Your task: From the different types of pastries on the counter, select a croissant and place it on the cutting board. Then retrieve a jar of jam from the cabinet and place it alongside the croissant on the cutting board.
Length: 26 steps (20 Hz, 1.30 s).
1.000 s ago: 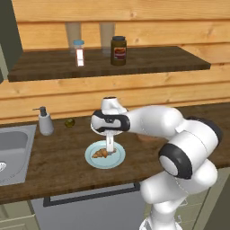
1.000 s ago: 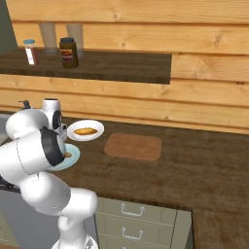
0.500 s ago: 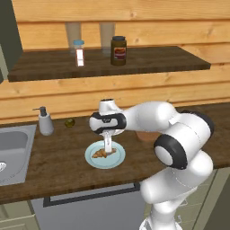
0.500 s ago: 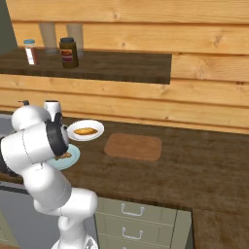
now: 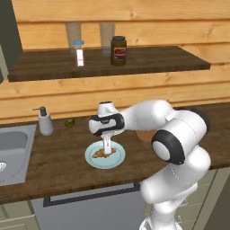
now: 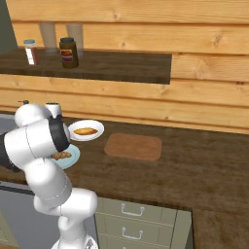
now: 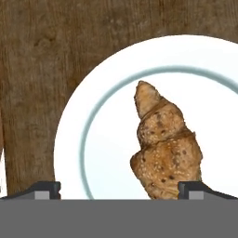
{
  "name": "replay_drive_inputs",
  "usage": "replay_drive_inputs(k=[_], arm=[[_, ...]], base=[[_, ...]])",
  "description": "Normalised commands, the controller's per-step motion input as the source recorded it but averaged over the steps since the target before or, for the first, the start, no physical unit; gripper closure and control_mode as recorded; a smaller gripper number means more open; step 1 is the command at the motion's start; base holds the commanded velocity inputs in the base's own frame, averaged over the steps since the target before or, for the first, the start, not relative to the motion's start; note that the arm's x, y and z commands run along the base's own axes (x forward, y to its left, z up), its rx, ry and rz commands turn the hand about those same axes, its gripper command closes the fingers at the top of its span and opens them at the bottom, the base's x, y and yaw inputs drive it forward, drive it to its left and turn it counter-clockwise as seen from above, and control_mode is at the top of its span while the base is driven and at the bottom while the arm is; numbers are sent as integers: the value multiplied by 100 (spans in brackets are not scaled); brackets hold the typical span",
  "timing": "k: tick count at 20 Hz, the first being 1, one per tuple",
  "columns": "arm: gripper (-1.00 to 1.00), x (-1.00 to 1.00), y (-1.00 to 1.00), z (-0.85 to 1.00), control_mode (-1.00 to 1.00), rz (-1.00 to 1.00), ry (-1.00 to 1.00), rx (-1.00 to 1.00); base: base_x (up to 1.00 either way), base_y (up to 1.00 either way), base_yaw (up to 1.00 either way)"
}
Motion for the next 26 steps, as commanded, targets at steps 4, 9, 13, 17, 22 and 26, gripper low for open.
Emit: replay_drive_inputs(k=[4, 9, 13, 17, 22, 26], arm=[[-100, 15, 0, -3, -100, 1, -2, 0], [-100, 15, 0, -11, -100, 2, -1, 0], [-100, 10, 3, -25, -100, 2, -1, 0], [-100, 5, 3, -27, -100, 3, 0, 0], [-100, 4, 3, -27, -100, 3, 0, 0], [100, 6, 4, -17, -100, 2, -1, 0]], base=[[0, 0, 0], [0, 0, 0], [0, 0, 0], [0, 0, 0], [0, 0, 0], [0, 0, 0]])
